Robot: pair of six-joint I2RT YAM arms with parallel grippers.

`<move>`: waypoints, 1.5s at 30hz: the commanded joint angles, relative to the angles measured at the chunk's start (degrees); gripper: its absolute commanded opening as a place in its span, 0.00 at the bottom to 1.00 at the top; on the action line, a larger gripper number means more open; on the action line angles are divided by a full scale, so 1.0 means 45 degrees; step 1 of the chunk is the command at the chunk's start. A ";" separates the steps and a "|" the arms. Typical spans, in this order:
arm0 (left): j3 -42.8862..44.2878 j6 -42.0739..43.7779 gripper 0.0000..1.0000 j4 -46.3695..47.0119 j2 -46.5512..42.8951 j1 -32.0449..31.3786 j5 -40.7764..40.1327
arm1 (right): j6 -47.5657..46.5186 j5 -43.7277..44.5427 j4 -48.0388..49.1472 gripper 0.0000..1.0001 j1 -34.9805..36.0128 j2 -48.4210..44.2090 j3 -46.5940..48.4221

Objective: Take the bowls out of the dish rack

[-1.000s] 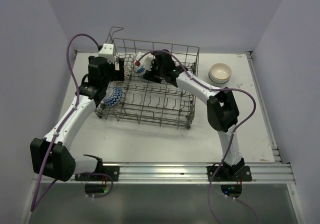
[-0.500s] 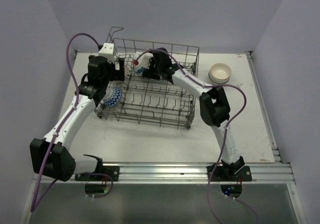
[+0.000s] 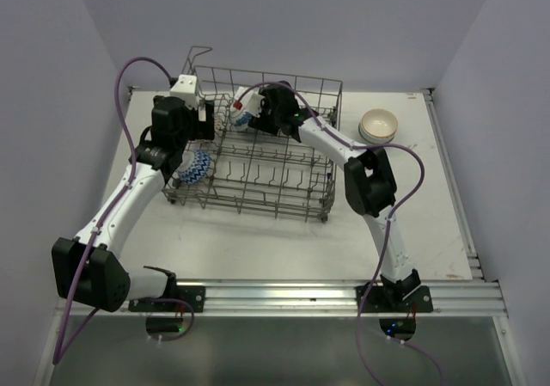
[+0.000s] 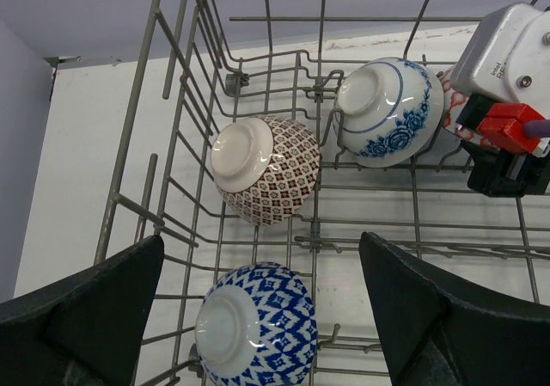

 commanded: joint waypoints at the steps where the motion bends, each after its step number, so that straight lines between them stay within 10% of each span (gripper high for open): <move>1: 0.0543 -0.0256 1.00 0.0179 0.0036 -0.0063 0.0101 | 0.0117 0.0386 -0.0005 0.53 -0.0338 -0.0183 0.0442; 15: 0.0504 -0.0295 1.00 0.0199 0.0037 -0.0063 0.0100 | 0.0176 0.1906 0.1282 0.00 -0.0299 -0.1432 -0.0378; 45: 0.0406 -0.0373 1.00 0.0316 0.0076 -0.0063 0.0120 | 0.1190 0.4352 0.4606 0.00 -0.0182 -0.4635 -0.3561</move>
